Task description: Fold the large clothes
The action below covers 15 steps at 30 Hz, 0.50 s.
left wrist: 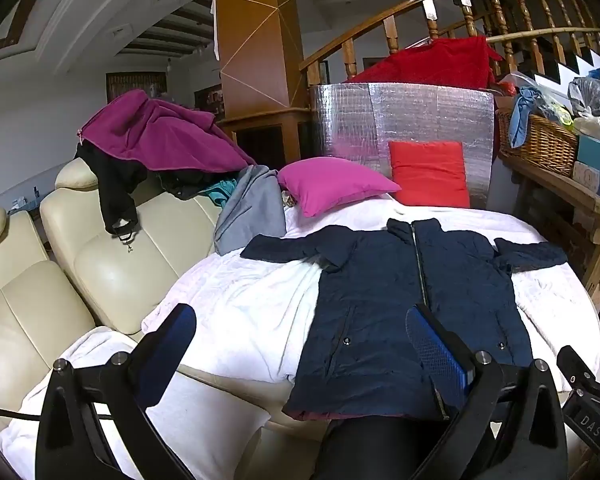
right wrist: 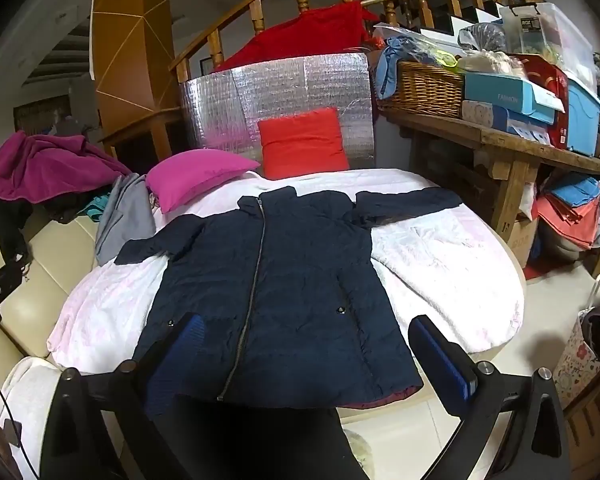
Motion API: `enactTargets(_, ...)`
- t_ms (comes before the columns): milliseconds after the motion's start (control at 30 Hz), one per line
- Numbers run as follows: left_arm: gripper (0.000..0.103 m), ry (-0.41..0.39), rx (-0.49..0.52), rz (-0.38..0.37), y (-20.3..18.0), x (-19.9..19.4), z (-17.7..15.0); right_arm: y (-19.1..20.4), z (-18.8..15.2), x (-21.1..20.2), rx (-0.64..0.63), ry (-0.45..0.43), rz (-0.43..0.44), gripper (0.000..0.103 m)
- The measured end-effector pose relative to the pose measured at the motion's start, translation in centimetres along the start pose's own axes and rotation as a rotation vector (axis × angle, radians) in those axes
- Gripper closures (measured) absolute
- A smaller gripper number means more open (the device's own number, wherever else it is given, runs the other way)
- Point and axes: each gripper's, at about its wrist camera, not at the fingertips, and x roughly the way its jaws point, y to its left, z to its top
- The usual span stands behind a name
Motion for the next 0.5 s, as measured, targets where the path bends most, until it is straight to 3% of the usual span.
enactTargets(500, 0.000, -0.002, 0.007, -0.007, 0.07, 0.05, -0.04, 0.29, -0.44, 0.04, -0.004, -0.005, -0.003, 0.000)
